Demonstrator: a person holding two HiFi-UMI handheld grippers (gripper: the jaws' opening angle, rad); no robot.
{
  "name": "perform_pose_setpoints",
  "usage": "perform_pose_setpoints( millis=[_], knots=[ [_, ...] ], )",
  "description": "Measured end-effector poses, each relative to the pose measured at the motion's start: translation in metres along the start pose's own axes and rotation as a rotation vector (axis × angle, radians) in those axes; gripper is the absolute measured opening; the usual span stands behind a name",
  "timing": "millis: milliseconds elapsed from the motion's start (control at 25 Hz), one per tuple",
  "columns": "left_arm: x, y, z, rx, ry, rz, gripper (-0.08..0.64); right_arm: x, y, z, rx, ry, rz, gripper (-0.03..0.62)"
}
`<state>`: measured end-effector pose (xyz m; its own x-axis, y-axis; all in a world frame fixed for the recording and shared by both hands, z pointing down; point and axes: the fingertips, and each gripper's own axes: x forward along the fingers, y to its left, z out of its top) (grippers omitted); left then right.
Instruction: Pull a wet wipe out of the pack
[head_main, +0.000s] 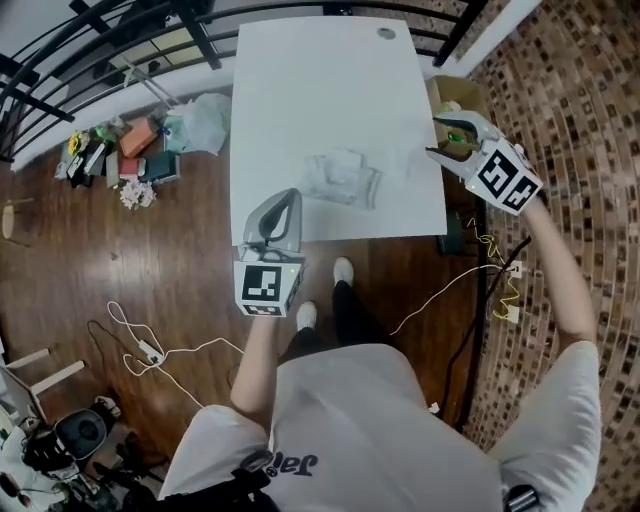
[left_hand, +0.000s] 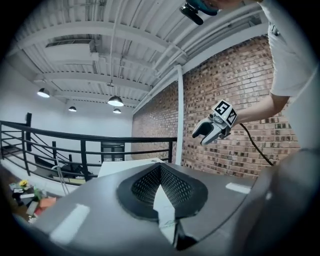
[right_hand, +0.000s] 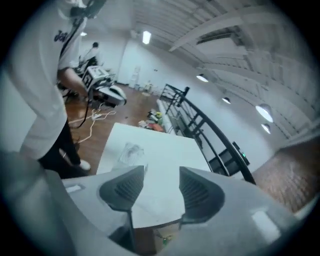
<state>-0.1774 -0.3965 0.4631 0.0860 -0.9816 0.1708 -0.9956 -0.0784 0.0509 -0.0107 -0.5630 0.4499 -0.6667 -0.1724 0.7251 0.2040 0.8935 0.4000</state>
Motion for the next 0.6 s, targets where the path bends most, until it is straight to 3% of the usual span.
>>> perform_pose_setpoints(
  millis=[80,240,440,600],
  knots=[
    [0.002,0.008,-0.007,-0.018,0.011,0.017,0.015,0.024,0.0,0.006,-0.129,0.024,0.097,0.217],
    [0.009,0.018,-0.027,-0.046,0.054,0.042,0.015,0.069,0.01,0.025,-0.263,0.011,0.293,0.215],
    [0.024,0.012,-0.056,-0.054,0.098,0.034,0.015,0.127,0.053,0.035,-0.349,0.034,0.511,0.159],
    [0.029,0.004,-0.071,-0.07,0.116,0.029,0.015,0.169,0.099,0.027,-0.413,0.066,0.638,0.136]
  ],
)
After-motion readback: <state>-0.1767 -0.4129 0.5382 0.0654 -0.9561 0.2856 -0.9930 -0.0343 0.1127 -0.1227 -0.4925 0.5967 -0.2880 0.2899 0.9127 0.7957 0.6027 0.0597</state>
